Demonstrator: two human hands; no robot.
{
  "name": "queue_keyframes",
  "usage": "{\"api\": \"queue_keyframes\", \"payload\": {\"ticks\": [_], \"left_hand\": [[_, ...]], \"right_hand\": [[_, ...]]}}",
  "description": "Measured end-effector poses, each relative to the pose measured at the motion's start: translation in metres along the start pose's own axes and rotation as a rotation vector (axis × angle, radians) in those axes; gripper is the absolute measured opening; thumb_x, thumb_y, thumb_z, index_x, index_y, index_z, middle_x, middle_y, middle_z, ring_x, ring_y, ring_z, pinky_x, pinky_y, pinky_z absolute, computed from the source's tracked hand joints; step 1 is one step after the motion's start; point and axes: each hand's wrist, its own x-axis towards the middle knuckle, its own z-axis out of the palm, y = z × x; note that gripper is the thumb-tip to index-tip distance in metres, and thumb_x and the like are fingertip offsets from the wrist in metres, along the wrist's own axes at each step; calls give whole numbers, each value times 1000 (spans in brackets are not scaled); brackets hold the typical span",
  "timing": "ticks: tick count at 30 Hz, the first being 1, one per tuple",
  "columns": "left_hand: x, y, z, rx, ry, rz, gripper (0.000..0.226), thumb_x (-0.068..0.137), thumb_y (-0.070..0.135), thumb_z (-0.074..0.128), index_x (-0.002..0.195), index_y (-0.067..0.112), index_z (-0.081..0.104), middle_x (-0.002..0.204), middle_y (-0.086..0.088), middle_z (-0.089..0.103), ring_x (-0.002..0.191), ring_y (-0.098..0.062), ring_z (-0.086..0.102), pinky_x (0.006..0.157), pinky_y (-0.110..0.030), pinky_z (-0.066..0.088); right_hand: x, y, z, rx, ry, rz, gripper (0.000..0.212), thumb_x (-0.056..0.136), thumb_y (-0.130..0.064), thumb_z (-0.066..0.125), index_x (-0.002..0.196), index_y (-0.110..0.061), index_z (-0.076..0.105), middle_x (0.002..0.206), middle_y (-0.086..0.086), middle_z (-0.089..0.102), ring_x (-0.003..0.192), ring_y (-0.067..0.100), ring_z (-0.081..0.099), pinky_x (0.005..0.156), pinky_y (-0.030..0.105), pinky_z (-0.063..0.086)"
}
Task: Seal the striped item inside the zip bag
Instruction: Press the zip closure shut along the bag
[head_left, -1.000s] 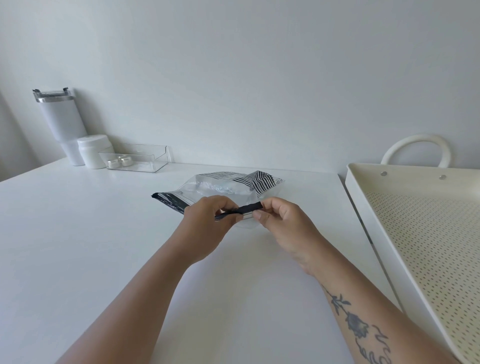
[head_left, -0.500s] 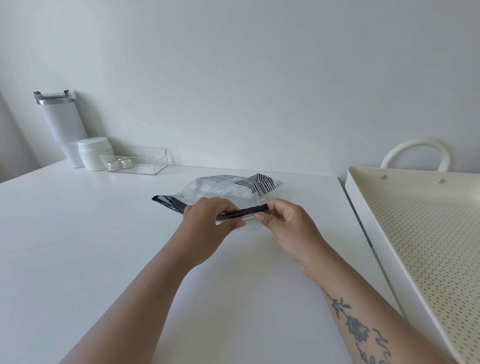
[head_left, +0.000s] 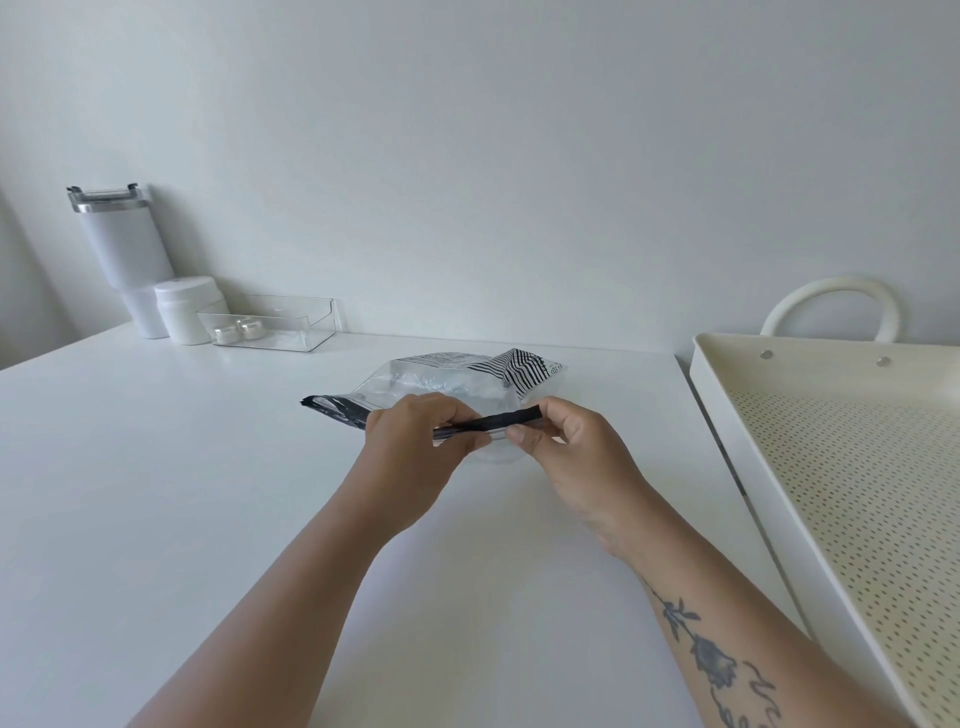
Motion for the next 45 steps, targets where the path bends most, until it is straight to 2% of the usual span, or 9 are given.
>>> {"api": "queue_keyframes", "payload": {"ticks": [4,9,14,19,23,28,33,37,45], "left_hand": [[0,-4,-3,9,-27,13,10,87,21,70,81,29,67,85,12,67,87,2,56,75,-10,38],[0,-3,4,94,-21,1,7,90,15,63,85,19,66,84,7,64,84,-12,55,92,-41,41],[2,-5,8,163,21,23,18,90,16,62,77,28,61,74,11,60,76,3,48,84,-32,31],[1,-4,12,217,-19,11,15,91,23,61,80,32,63,84,12,64,91,-9,52,84,-30,24],[0,-3,11,213,-51,64,9,90,25,63,84,31,66,88,13,65,93,-9,51,89,-31,26],[1,-4,10,206,-14,58,9,90,25,64,84,32,67,86,13,65,92,-10,51,81,-28,23],[2,-7,3,137,35,-2,10,87,24,68,80,31,67,81,14,64,90,-11,57,92,-36,37],[2,-6,-1,78,37,-21,12,86,25,69,78,33,65,78,19,63,86,-3,58,93,-46,43],[0,-4,3,101,50,37,10,85,34,69,78,36,63,83,17,61,91,-6,48,83,-35,27]], "right_hand": [[1,1,-3,-12,0,6,8,89,-25,64,85,-19,68,74,-11,60,61,-1,46,51,8,33],[-1,-1,-3,-51,-20,-20,3,88,-26,66,87,-25,69,67,-24,59,64,-4,48,56,6,35],[-2,-8,-3,-256,4,-178,16,83,-19,71,93,-30,65,94,-14,68,92,-2,57,76,5,38],[-2,-10,0,-666,14,-278,5,88,-20,65,89,-23,68,87,-9,66,89,15,53,79,36,46],[-2,-11,-1,-772,25,-277,5,90,-22,62,90,-21,66,92,-8,64,93,21,50,80,37,44],[-1,-11,-5,-658,28,-201,3,88,-19,65,89,-17,66,89,-4,64,87,21,55,75,37,48],[1,-7,-12,-289,134,-25,3,86,-19,70,84,-18,67,76,-5,65,68,9,56,56,12,40],[-1,-8,-11,-170,96,-7,8,88,-21,67,80,-22,68,68,-9,58,54,-4,45,48,6,34],[-2,-11,-8,-194,30,-28,10,92,-21,61,82,-24,61,76,-15,57,69,-4,48,58,12,35]]}}
